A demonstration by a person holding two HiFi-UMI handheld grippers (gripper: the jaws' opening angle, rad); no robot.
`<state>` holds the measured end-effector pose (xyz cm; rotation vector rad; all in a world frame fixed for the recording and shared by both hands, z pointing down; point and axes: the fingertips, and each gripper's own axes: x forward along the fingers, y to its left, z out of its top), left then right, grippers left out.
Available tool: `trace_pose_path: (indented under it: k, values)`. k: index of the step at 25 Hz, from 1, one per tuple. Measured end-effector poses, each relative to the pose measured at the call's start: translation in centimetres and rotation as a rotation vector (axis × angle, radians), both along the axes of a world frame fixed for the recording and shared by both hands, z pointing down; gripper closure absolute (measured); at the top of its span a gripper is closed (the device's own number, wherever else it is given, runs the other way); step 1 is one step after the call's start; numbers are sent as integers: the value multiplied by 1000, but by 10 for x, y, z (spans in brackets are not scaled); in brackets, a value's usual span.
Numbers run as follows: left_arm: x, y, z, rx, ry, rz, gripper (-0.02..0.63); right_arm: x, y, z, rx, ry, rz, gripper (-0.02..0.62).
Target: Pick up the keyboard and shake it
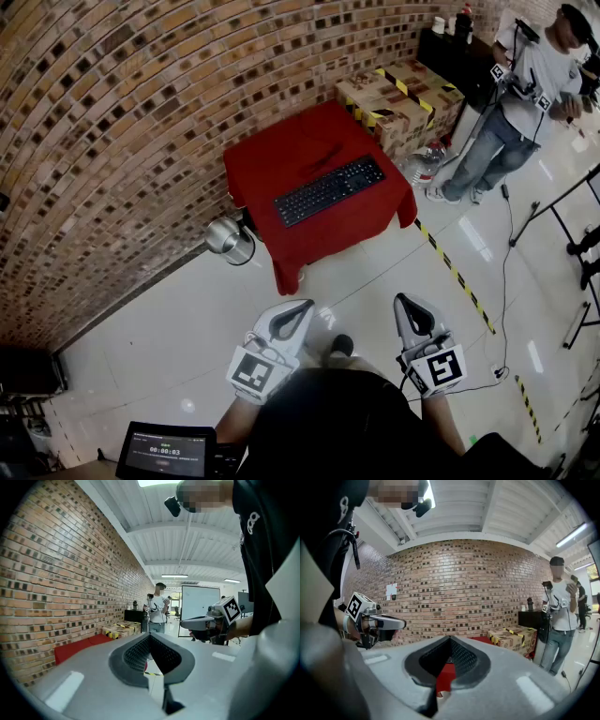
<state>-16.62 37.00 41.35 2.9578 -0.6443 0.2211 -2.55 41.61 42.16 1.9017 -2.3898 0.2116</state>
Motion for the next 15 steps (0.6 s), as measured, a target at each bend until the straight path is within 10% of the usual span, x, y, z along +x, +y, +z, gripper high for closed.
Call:
trace_pose_path:
  k: [15]
  values:
    - [13,-2,4,-1,1,-18,591,21,-6,18,-38,9,-4,603]
